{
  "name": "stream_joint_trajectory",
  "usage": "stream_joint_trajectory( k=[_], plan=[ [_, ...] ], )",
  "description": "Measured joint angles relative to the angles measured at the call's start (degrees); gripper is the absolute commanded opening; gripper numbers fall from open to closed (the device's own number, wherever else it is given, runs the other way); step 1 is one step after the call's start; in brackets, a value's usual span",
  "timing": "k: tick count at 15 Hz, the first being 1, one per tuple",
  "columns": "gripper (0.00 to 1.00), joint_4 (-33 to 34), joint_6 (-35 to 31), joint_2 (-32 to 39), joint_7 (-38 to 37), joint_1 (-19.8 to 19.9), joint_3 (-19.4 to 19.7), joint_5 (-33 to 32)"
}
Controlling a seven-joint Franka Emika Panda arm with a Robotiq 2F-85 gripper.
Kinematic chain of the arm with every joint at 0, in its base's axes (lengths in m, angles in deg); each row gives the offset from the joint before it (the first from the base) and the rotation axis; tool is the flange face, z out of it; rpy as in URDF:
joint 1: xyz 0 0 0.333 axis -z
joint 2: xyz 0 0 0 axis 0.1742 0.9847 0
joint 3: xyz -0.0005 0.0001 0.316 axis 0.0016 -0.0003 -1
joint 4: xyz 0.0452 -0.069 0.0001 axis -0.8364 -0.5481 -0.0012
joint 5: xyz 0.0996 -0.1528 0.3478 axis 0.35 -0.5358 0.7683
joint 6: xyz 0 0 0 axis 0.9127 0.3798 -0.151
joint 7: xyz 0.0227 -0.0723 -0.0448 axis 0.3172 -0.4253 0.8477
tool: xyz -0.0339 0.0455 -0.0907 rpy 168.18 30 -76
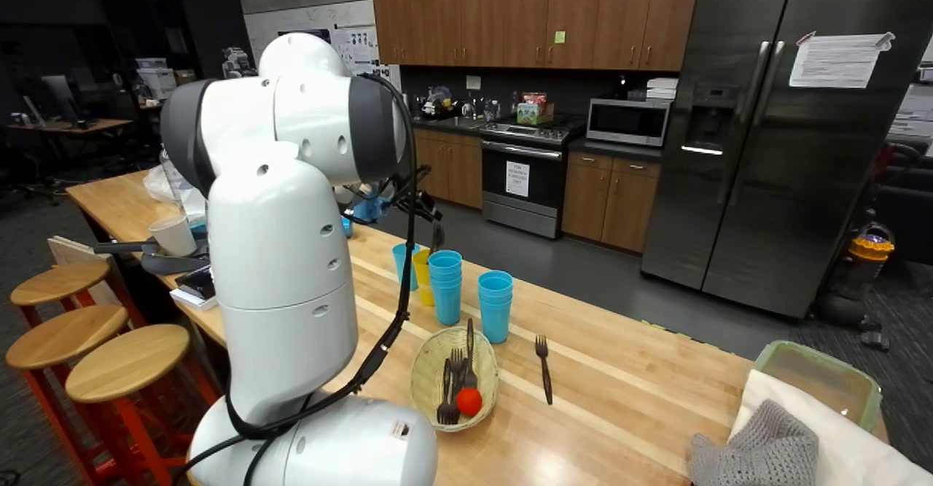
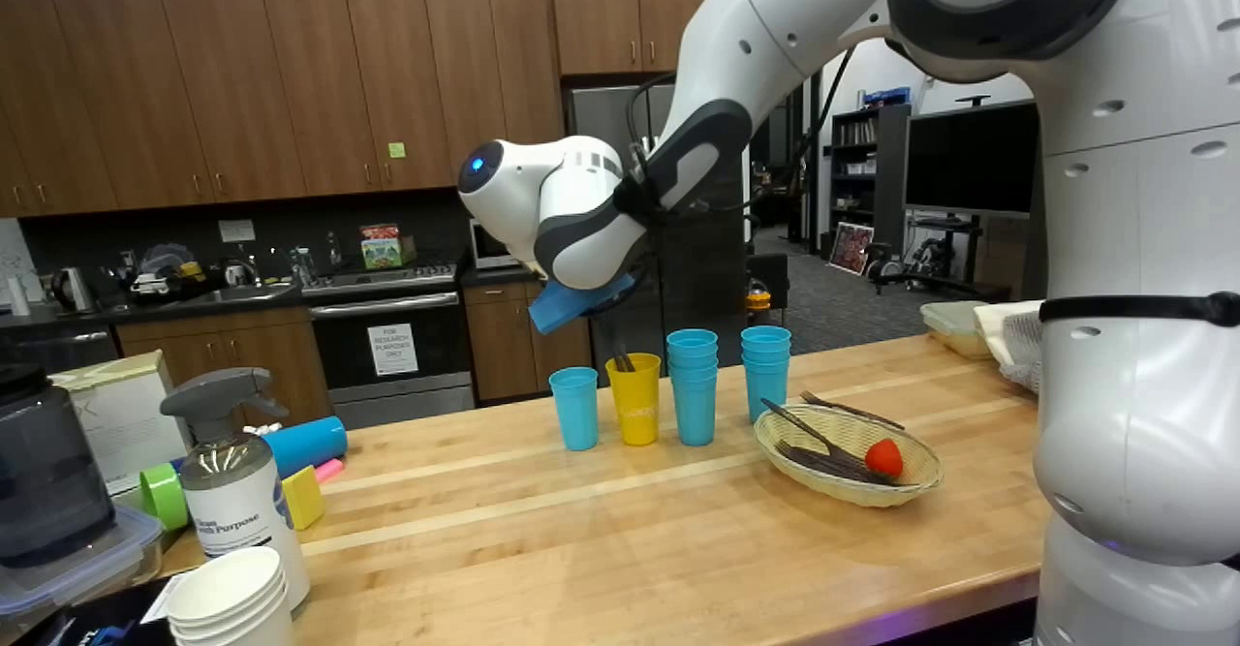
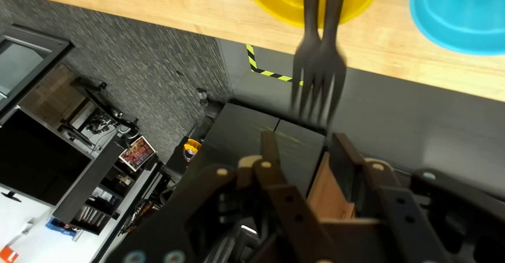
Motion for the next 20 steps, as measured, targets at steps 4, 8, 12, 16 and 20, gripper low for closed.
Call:
stream_joint_trajectory(
  k=[4, 8, 12, 16, 20],
  plan=[
    [0.96, -0.15, 1.21, -0.08, -0.83, 0.03, 0.0, 0.0],
    [1.0, -0.15, 2.07, -0.2, -0.63, 0.03, -0.03, 0.4],
    [1.0, -0.15, 2.17, -0.47, 4.44, 0.07, -0.05, 3.89],
    [1.0, -0.07, 3.73, -1.51, 14.46, 0.66, -0.03, 9.12],
    [1.0, -0.07, 7.67, -3.67, 24.85, 1.79, 0.03, 15.06]
  ],
)
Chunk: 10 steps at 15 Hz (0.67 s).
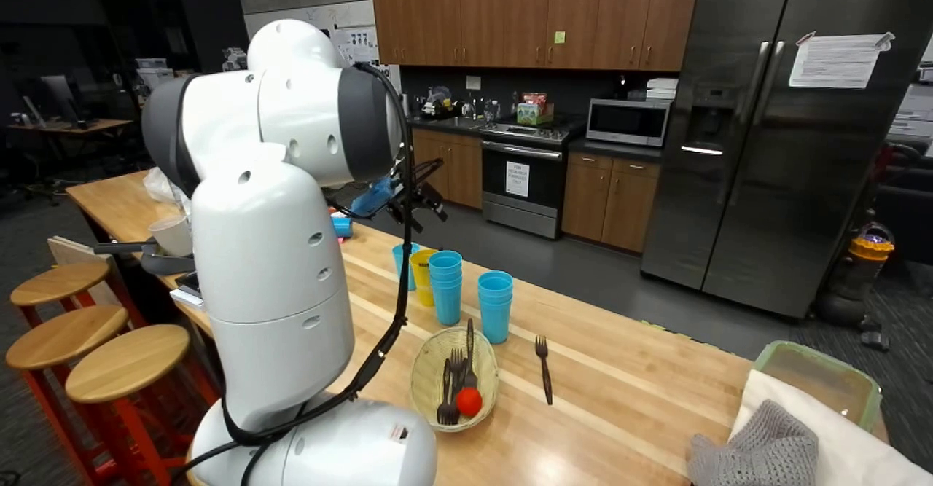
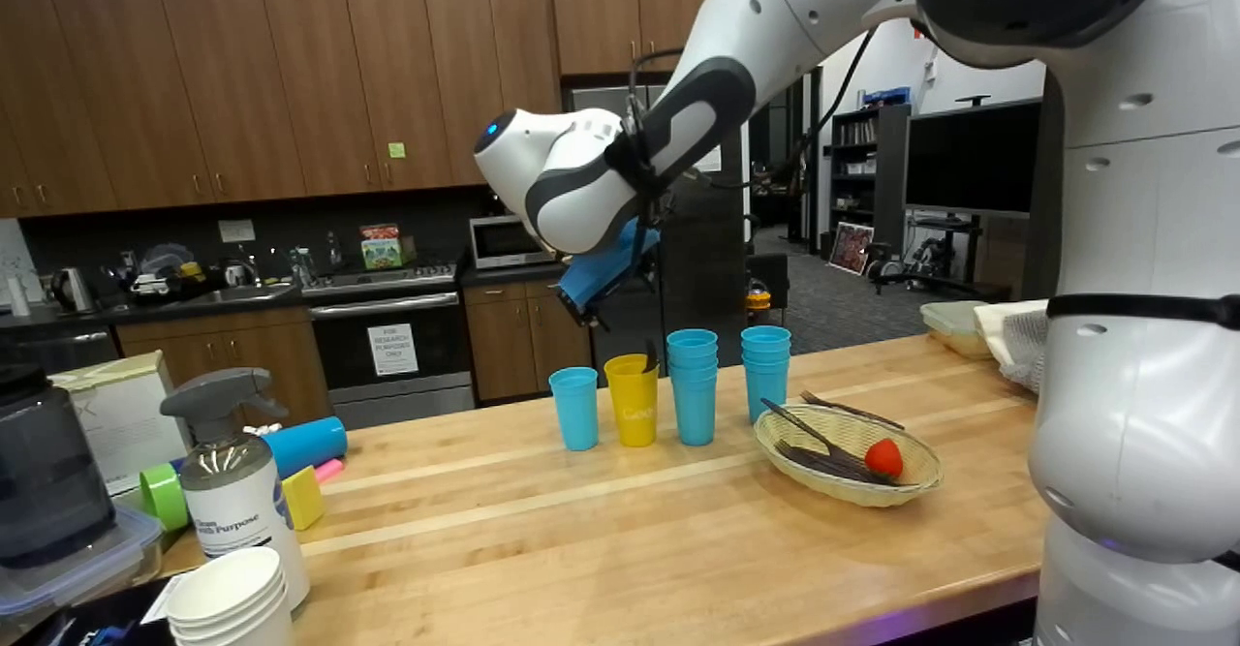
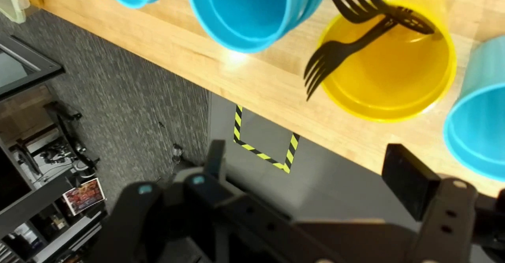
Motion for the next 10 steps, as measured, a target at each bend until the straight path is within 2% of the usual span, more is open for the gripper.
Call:
stream_joint_trajectory(
  k=[5, 10],
  plan=[
    [1.0, -0.15, 5.35, -3.08, 10.06, 1.6, 0.24, 6.74],
    [1.0, -1.38, 7.13, -4.99, 20.6, 3.42, 1.11, 13.94]
  ],
)
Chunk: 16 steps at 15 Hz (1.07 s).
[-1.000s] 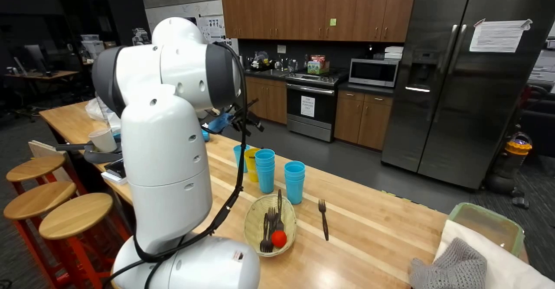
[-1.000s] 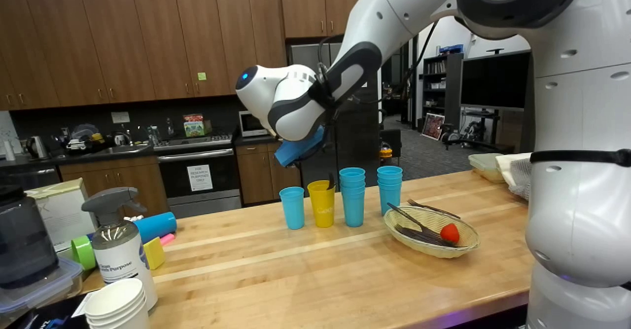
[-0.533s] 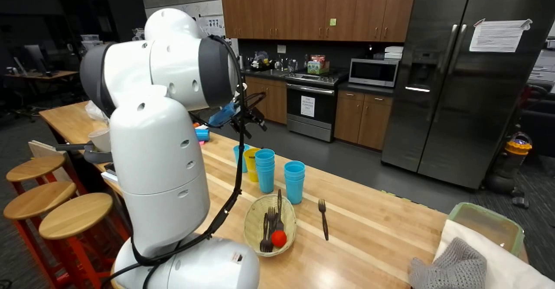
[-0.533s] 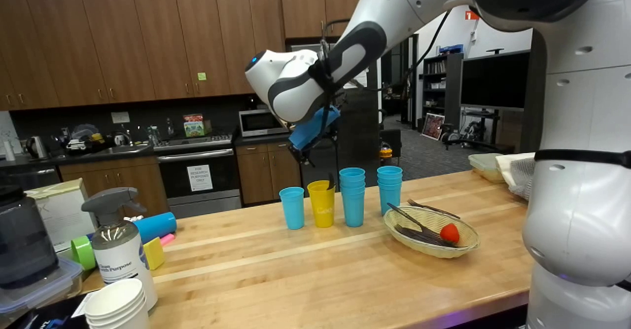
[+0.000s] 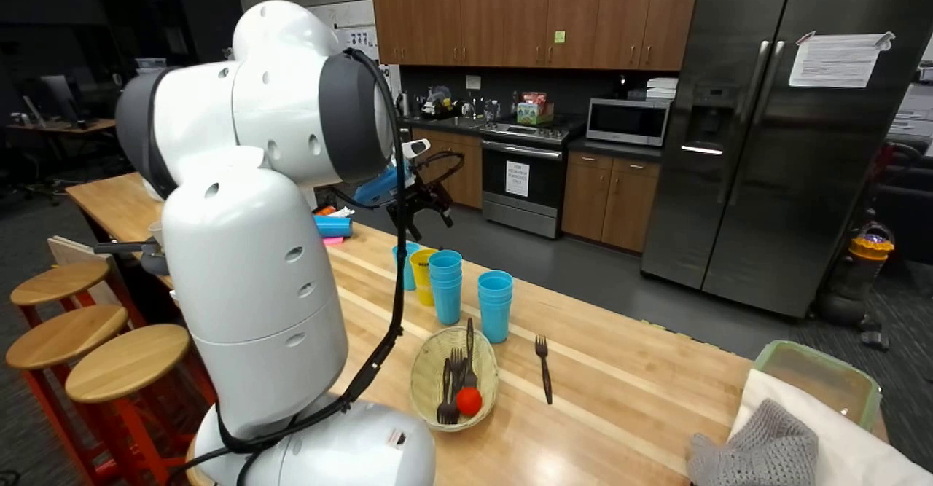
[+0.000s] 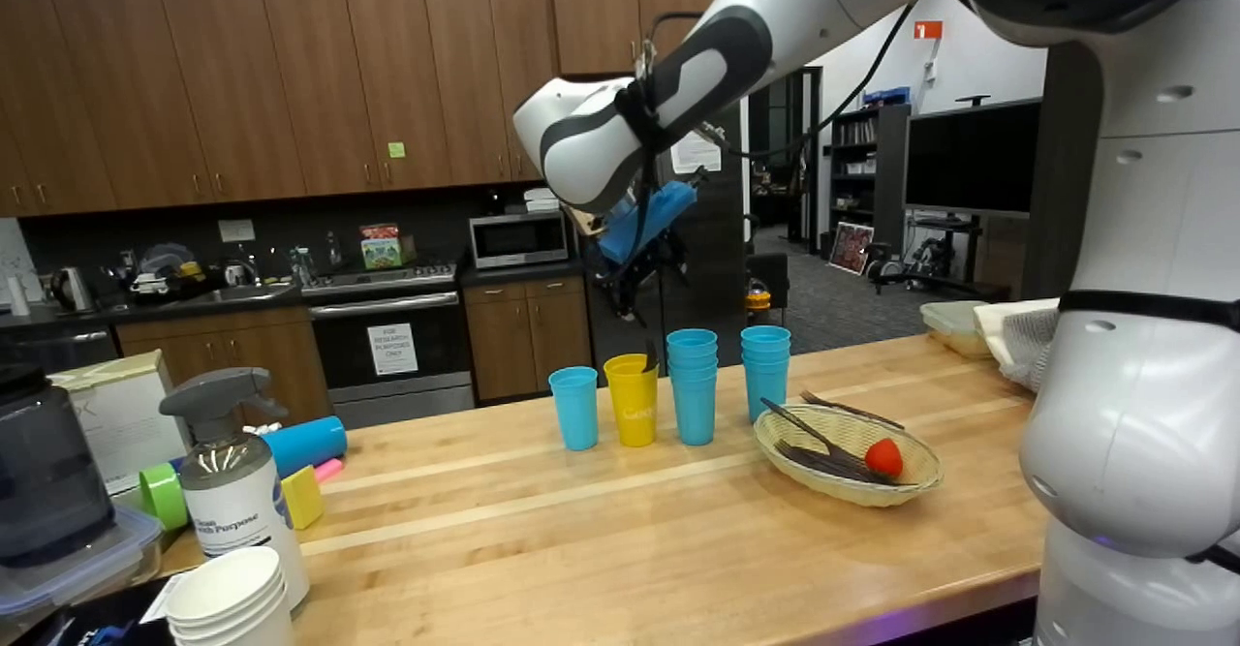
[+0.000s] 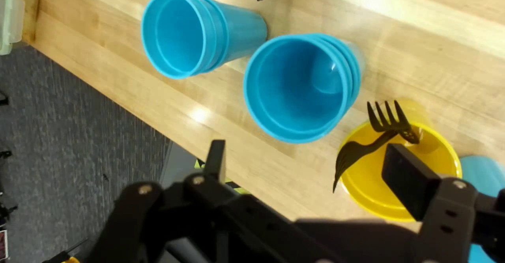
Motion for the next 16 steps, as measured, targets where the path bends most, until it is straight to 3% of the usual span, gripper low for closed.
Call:
stream_joint_trajectory(
  k=[5, 16],
  plan=[
    [1.0, -2.94, -0.05, -1.6, 4.73, 1.66, 1.1, 1.53],
    [1.0, -3.95, -0.19, -2.05, 4.67, 1.85, 1.05, 1.3]
  ],
)
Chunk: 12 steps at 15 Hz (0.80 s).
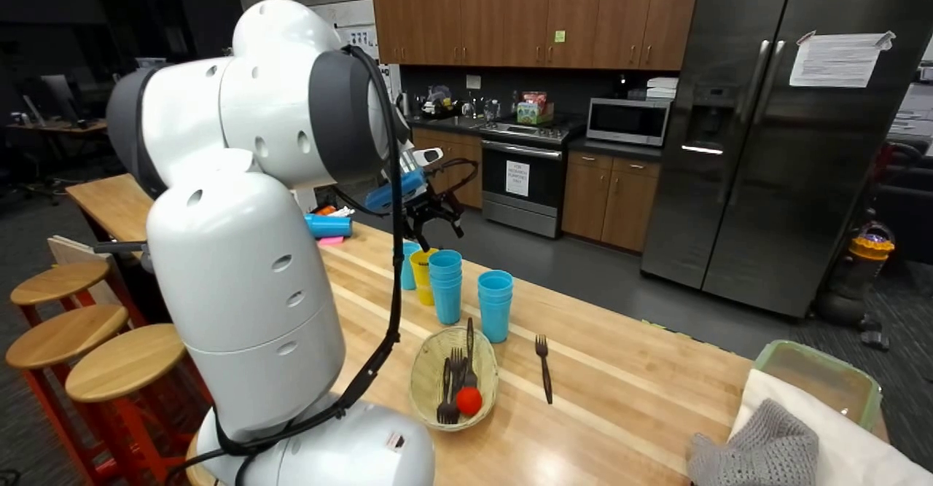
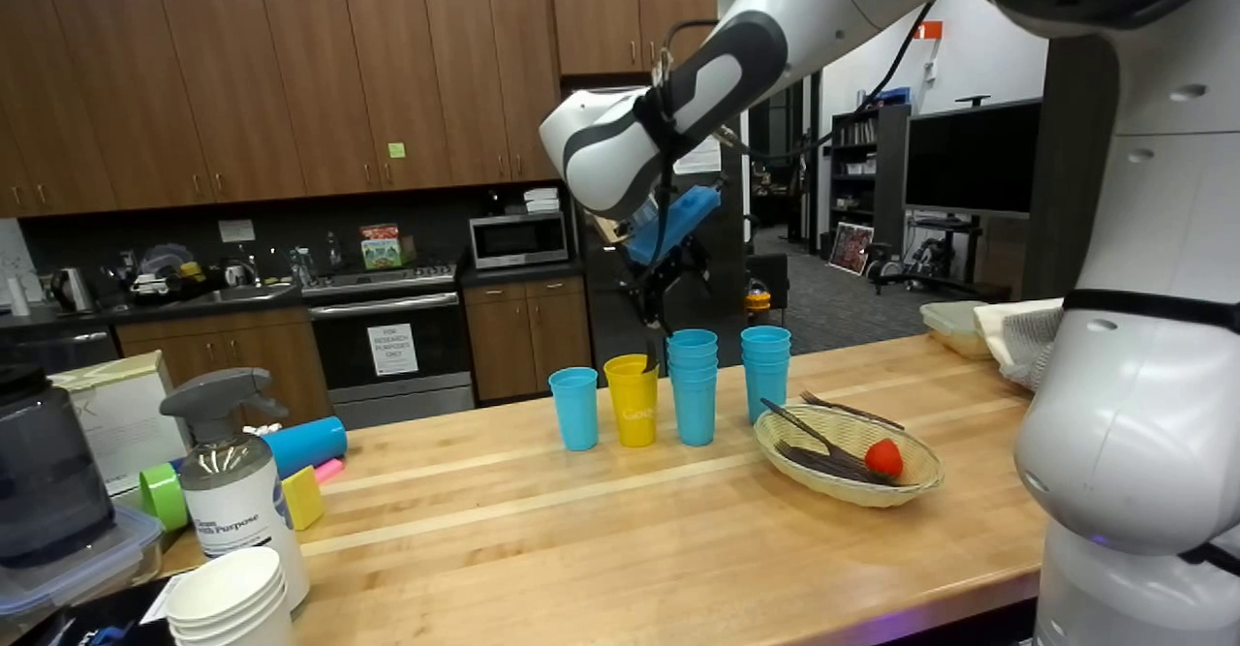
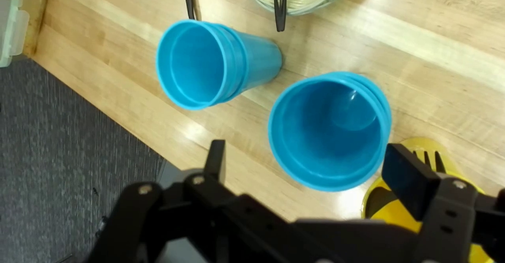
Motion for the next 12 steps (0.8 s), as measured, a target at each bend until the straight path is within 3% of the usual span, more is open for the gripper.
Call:
stream_joint_trajectory(
  k=[7, 12],
  plan=[
    [1.0, -5.68, -1.45, -2.85, -5.4, 2.61, 1.88, 1.62],
    [1.0, -12.22, -10.93, -6.71, -11.02, 4.74, 3.5, 10.03]
  ],
)
